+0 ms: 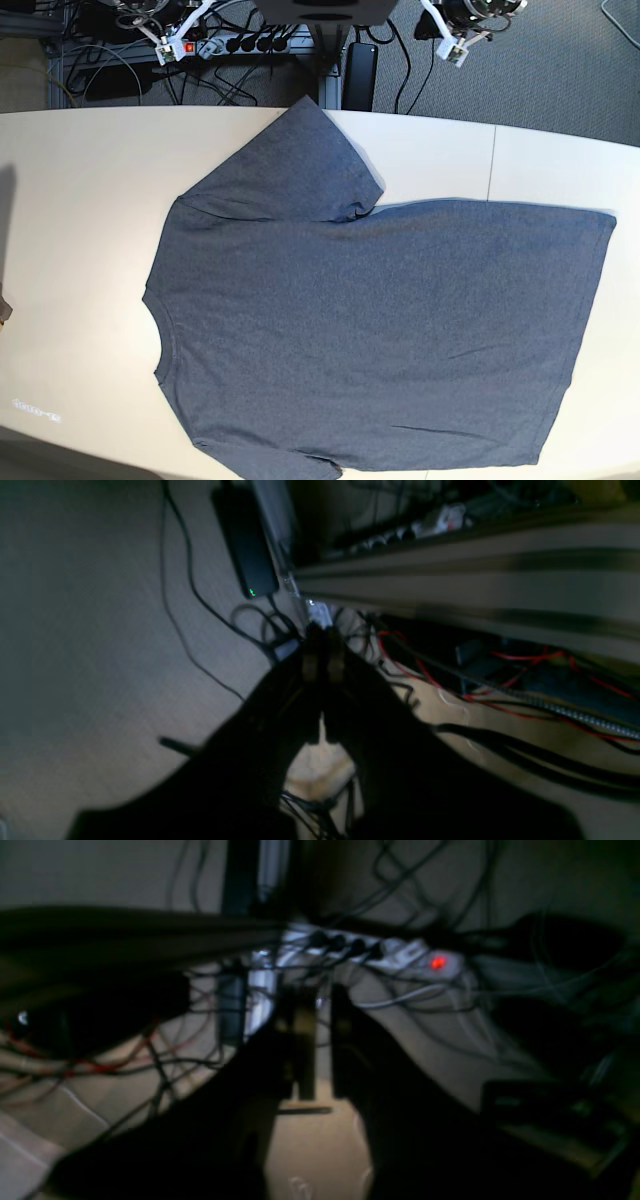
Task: Fold the T-shirt properly
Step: 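Move both grippers from rest toward the shirt's shoulder edges, then lower both grippers and pinch the shirt at the shoulder seams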
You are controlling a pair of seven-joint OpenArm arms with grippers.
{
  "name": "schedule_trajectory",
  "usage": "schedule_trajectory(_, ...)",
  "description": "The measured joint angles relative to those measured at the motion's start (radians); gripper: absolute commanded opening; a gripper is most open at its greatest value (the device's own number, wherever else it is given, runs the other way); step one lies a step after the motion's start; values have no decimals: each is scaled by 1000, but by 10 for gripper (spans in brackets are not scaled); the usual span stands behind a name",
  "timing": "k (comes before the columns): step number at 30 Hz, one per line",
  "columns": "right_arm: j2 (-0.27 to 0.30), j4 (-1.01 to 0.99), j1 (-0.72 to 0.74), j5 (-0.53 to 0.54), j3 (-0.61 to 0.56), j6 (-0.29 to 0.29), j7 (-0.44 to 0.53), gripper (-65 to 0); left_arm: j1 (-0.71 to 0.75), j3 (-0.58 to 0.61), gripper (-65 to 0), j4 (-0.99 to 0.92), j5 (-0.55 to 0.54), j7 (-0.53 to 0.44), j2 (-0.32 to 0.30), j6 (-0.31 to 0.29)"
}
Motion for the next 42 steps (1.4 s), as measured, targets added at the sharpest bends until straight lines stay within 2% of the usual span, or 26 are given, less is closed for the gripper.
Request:
schedule_trajectory(5, 112, 249, -140, 48, -74, 2, 0, -607, 149, -53, -649, 274, 31, 4, -74, -8)
schedule_trajectory(12, 275, 613, -330, 46, -80, 1, -8, -607, 325, -84, -641, 631, 92, 9, -185, -11)
schedule_trajectory(17, 376, 829, -382, 44, -80, 2, -10, -607, 408, -141, -545, 861, 93, 14, -232, -14)
schedule_trajectory(19, 401, 899, -381, 43, -80, 2, -34, -573, 428, -179, -492, 946, 95, 37, -240, -13)
schedule_trajectory(23, 444, 1021, -371, -16, -80, 3, -36, -347, 439, -232, -425, 1094, 87, 121, -260, -6)
schedule_trajectory(25, 462, 1055, -348, -43, -81, 4, -39, -269, 439, -237, -401, 1154, 84, 146, -274, 14)
schedule_trajectory(30, 518, 1078, -249, -144, -109, 4, -39, -253, 433, -237, -384, 1218, 126, 159, -303, 46)
schedule_trajectory(33, 584, 1078, -182, -247, -210, 4, -39, -253, 433, -236, -301, 1219, 156, 167, -327, 102)
schedule_trajectory(35, 618, 1078, -135, -286, -291, 3, -37, -225, 434, -236, -287, 1219, 177, 199, -351, 125)
schedule_trajectory(36, 628, 1078, -112, -295, -327, 4, -37, -205, 434, -236, -287, 1219, 180, 215, -364, 140)
schedule_trajectory(42, 655, 1056, 61, -300, -475, 3, -35, -205, 436, -236, -287, 1213, 179, 272, -437, 146)
